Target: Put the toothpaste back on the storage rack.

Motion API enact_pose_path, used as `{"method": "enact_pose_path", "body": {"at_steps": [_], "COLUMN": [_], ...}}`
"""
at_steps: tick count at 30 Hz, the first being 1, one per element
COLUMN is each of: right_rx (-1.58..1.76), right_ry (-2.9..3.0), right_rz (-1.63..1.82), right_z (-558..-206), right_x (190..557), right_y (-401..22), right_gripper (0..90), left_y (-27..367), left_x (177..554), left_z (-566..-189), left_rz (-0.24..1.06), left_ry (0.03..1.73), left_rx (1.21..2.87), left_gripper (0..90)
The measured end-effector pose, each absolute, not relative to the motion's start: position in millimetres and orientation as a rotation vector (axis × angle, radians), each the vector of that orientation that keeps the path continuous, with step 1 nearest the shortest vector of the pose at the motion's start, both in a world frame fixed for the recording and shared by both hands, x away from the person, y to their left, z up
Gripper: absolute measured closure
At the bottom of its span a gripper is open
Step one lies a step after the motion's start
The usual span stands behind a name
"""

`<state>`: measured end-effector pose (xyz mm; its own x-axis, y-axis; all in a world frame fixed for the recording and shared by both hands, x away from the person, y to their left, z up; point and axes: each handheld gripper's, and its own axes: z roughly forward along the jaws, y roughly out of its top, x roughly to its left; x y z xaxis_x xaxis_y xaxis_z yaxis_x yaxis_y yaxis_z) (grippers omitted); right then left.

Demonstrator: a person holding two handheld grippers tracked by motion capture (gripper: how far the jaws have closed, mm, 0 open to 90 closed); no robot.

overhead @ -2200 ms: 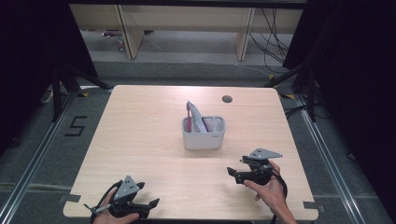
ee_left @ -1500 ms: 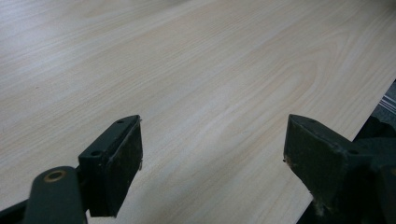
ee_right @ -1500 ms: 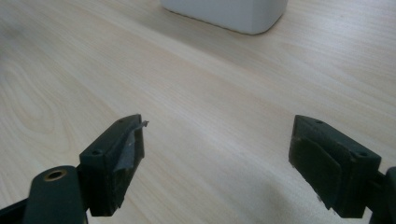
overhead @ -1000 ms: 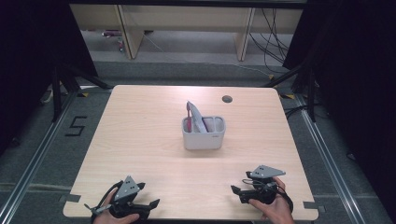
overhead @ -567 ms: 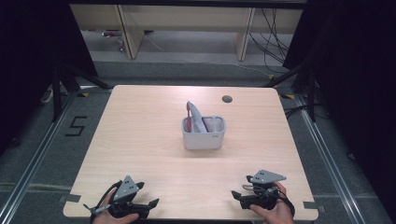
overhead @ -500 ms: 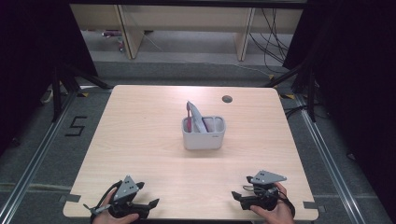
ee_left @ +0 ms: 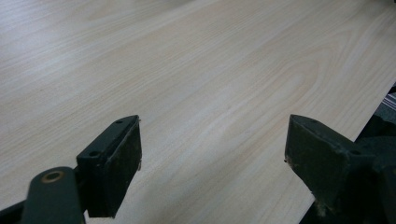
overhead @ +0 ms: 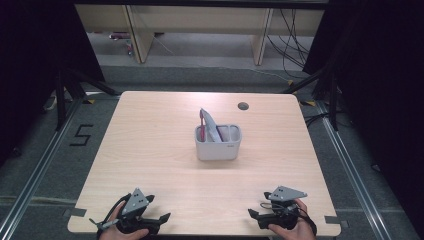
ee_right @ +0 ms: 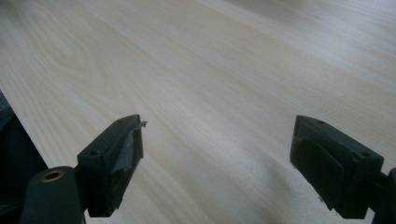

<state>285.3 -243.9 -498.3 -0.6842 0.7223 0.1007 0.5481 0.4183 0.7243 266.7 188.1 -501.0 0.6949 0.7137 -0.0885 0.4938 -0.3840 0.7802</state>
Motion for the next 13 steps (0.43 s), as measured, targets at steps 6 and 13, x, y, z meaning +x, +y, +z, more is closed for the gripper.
{"method": "enact_pose_path", "body": {"at_steps": [6, 13], "right_rx": [1.115, 1.098], "right_ry": [2.454, 2.450], "right_rz": [1.105, 1.102], "right_z": [-499.0, -499.2], "right_x": [285.8, 285.2], "right_y": [-243.3, -241.8], "right_gripper": [17.7, 17.7], "left_y": [188.1, 187.2], "left_x": [266.9, 266.4], "left_z": [-500.7, -501.3], "left_rz": [0.331, 0.338], "left_ry": [0.924, 0.931], "left_rx": [2.067, 2.064], "left_gripper": [17.7, 17.7]}}
